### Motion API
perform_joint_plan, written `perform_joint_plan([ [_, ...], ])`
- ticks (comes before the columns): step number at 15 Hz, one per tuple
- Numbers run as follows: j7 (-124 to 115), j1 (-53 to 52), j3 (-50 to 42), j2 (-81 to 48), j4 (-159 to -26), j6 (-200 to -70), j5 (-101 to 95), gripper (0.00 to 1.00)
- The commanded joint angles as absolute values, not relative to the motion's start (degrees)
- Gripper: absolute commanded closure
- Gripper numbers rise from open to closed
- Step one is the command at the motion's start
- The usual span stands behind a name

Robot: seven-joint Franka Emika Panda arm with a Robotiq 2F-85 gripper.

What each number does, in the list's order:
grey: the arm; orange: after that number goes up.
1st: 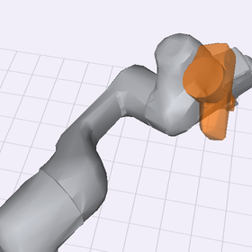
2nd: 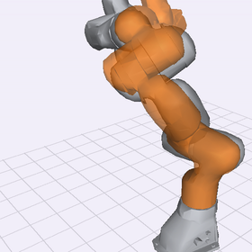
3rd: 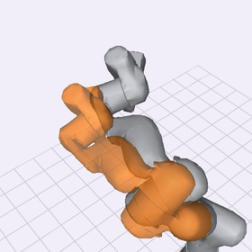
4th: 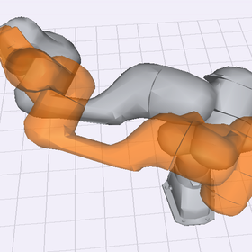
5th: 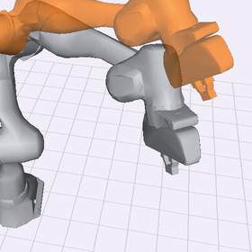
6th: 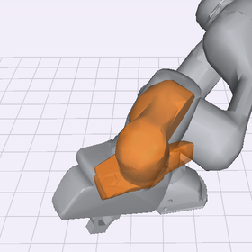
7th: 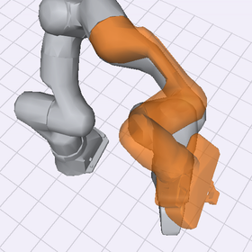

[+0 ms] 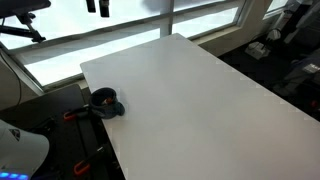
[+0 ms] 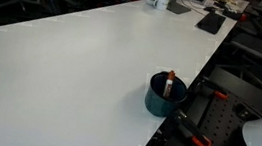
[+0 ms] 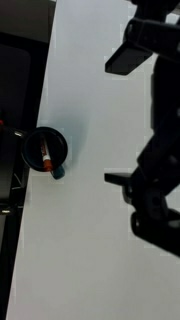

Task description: Take the red marker out of the green mug.

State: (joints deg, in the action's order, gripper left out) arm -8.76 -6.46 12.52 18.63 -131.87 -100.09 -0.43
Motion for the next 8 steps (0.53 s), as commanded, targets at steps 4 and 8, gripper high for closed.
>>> perform_joint_plan([
  [4, -4.1, -8.2, 10.2, 16.1, -138.4, -102.1, 6.3, 0.0],
  [8, -2.8, -7.5, 8.7, 14.9, -144.2, -105.8, 8.2, 0.0],
])
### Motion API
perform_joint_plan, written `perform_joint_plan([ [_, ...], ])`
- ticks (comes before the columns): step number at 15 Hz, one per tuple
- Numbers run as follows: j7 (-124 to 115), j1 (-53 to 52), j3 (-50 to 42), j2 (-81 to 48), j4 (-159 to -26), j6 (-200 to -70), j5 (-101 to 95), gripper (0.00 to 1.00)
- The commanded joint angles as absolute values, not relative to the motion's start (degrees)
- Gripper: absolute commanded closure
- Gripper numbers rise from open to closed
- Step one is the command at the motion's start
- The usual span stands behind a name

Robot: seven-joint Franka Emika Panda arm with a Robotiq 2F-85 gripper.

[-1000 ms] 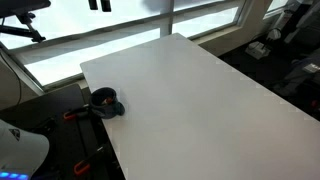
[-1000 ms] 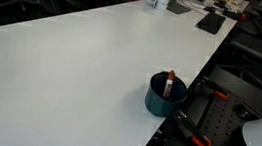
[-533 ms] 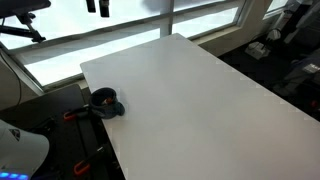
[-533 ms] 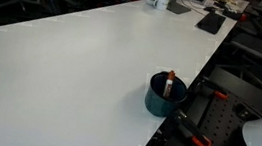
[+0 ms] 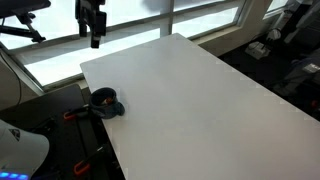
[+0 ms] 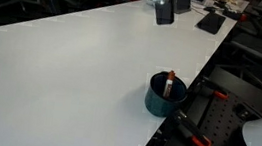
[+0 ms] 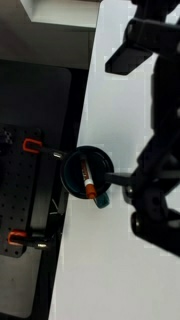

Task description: Take the red marker out of the green mug.

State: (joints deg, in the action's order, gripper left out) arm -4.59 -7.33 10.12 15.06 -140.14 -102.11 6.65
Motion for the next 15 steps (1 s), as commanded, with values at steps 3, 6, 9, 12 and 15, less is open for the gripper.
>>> perform_joint_plan([
  [3, -1.3, -6.8, 8.1, 12.5, -148.7, -115.3, 4.9, 0.0],
  [6, -1.7, -6.4, 7.4, 10.7, -151.9, -126.0, 2.0, 0.0],
  [9, -2.5, -6.7, 7.3, 9.7, -151.5, -126.6, 1.5, 0.0],
  [12, -2.5, -6.7, 7.3, 9.1, -151.6, -127.6, 1.0, 0.0],
  [15, -3.1, -6.6, 7.4, 7.6, -150.9, -127.6, 0.9, 0.0],
])
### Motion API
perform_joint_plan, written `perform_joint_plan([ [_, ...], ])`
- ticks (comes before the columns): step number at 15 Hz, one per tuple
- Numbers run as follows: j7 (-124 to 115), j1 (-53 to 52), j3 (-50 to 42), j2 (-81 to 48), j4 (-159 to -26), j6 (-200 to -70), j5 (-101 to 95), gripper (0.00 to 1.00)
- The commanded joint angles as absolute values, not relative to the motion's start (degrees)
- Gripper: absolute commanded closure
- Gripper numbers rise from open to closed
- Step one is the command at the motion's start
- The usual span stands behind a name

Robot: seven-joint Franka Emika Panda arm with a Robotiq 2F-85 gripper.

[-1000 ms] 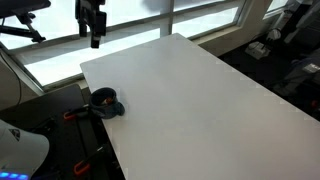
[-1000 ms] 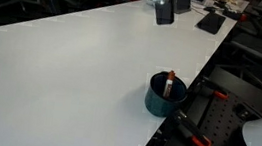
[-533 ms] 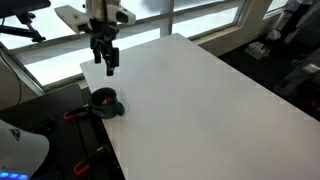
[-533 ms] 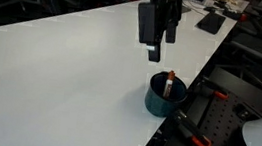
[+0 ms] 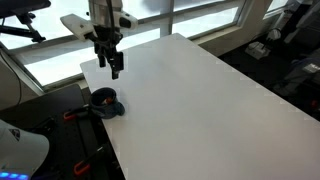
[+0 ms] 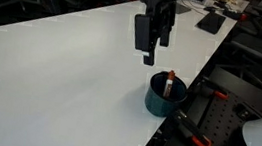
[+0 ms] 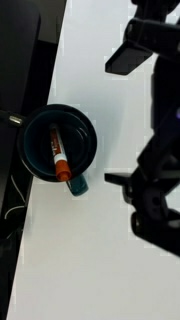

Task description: Take the red marker out of the green mug.

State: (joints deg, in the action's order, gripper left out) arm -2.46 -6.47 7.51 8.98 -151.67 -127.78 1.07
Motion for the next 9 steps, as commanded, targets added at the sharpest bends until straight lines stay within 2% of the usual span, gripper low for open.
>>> perform_joint_plan([
  [1, -2.8, -6.6, 7.3, 6.9, -150.8, -127.5, 1.3, 0.0],
  [9, -1.9, -6.5, 6.9, 4.1, -150.5, -125.5, 2.8, 0.0],
])
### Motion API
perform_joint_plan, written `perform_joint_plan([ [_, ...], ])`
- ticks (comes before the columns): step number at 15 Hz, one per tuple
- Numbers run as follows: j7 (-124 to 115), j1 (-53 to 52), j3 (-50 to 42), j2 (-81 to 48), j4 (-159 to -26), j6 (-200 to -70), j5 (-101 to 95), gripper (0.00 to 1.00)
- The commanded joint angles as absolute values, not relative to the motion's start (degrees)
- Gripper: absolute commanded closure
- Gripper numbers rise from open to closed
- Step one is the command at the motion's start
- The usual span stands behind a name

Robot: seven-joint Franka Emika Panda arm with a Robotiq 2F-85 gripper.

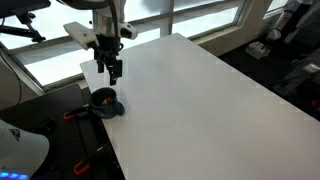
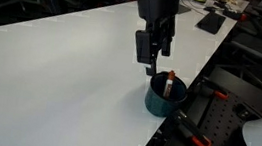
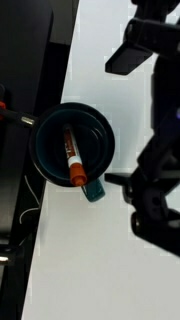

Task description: Take the red marker out of the green mug.

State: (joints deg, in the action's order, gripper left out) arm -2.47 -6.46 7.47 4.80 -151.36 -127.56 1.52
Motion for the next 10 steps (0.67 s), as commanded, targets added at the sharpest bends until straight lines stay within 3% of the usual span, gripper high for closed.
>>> perform_joint_plan([
  [1, -1.9, -6.4, 6.9, 4.0, -150.6, -125.2, 2.9, 0.0],
  [10, -2.3, -5.9, 5.8, 1.0, -152.1, -126.5, 3.9, 0.0],
])
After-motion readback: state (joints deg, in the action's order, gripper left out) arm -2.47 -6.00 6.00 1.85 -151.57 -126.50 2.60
